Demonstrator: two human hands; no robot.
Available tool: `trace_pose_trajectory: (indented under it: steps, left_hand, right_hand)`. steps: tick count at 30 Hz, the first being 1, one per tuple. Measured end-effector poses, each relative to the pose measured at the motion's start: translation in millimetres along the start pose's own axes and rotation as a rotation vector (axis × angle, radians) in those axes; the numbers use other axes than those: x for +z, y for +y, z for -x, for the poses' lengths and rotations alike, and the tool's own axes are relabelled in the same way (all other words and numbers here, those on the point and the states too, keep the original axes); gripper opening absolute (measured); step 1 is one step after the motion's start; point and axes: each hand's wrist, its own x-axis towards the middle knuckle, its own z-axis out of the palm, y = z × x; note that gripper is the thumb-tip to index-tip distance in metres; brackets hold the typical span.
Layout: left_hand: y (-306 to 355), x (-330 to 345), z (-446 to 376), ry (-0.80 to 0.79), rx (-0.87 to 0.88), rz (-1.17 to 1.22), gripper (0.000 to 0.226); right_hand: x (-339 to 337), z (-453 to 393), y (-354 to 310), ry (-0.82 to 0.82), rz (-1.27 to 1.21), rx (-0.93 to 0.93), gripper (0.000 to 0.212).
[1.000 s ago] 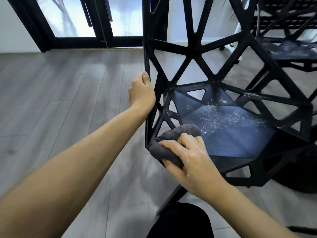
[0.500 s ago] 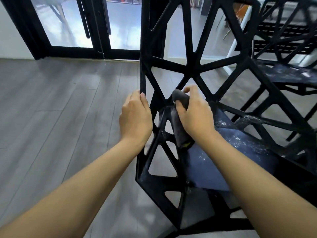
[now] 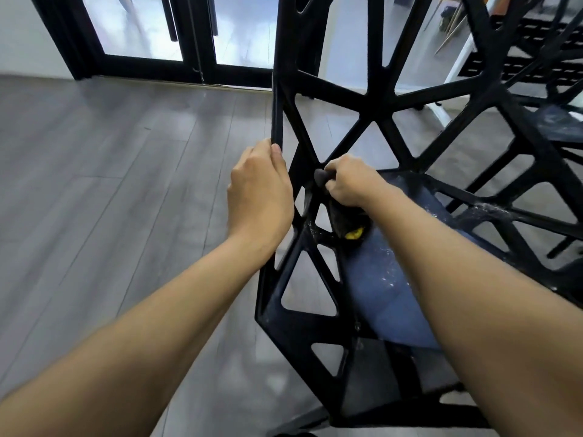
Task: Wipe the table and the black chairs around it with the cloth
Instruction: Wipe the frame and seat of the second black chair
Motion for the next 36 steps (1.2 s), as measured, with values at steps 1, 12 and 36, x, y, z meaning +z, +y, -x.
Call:
trace_pose_trajectory:
  steps: [1,12,36]
  left_hand:
    - [0.2,0.1,0.4,0.000,-0.006,0.000,0.034]
    - [4.0,-1.7,-0.8,-0.020,-0.047,-0.011,0.035]
    - [-0.2,1.6,-6.0,-0.023,-0.081,0.035,0.033]
  right_hand:
    - [-0.7,8.0,-0.2,-0.001,-0.019,-0.019,0.024]
    - [-3.7,127.2,-39.7,0.038,-0.188,-0.088,0.022]
    - [11.3,163.7,-52.8,0.150,-0.484,-0.133,0.020]
